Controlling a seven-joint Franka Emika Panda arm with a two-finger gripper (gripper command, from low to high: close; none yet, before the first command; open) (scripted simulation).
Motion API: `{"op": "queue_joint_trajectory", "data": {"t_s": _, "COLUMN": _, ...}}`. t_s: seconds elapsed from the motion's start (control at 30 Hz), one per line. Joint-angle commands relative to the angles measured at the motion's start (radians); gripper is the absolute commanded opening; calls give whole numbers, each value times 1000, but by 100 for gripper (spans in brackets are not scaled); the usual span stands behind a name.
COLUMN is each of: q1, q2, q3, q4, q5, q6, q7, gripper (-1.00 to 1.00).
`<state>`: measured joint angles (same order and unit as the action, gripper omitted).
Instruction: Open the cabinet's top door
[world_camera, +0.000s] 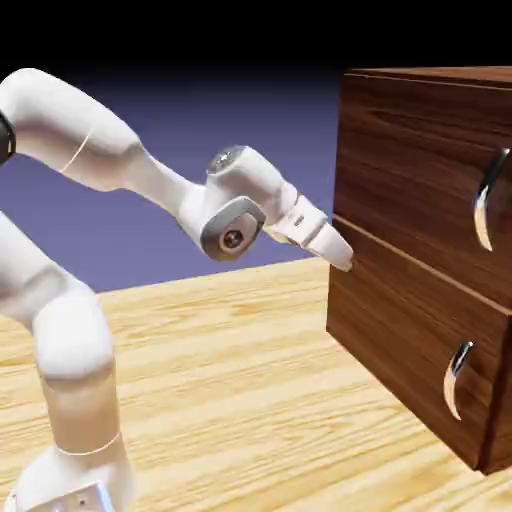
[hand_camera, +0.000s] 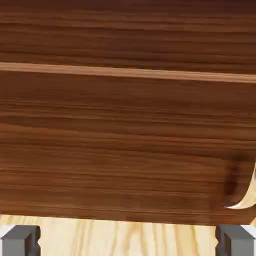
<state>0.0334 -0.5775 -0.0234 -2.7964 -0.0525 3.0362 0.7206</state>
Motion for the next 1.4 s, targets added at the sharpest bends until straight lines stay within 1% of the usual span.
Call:
{"op": "queue_joint_trajectory", "data": {"t_s": 0.0, "q1": 18, "q2": -6, "q3": -19, "q4": 11, "q5": -44, "q6": -1, "q7": -17, "gripper": 0}}
{"op": "queue_joint_trajectory", "data": {"t_s": 1.37, "q1": 745, "q2": -261, "q3": -816, "q4": 475, "q5": -1827, "q6": -28, "q7": -711, "gripper": 0}}
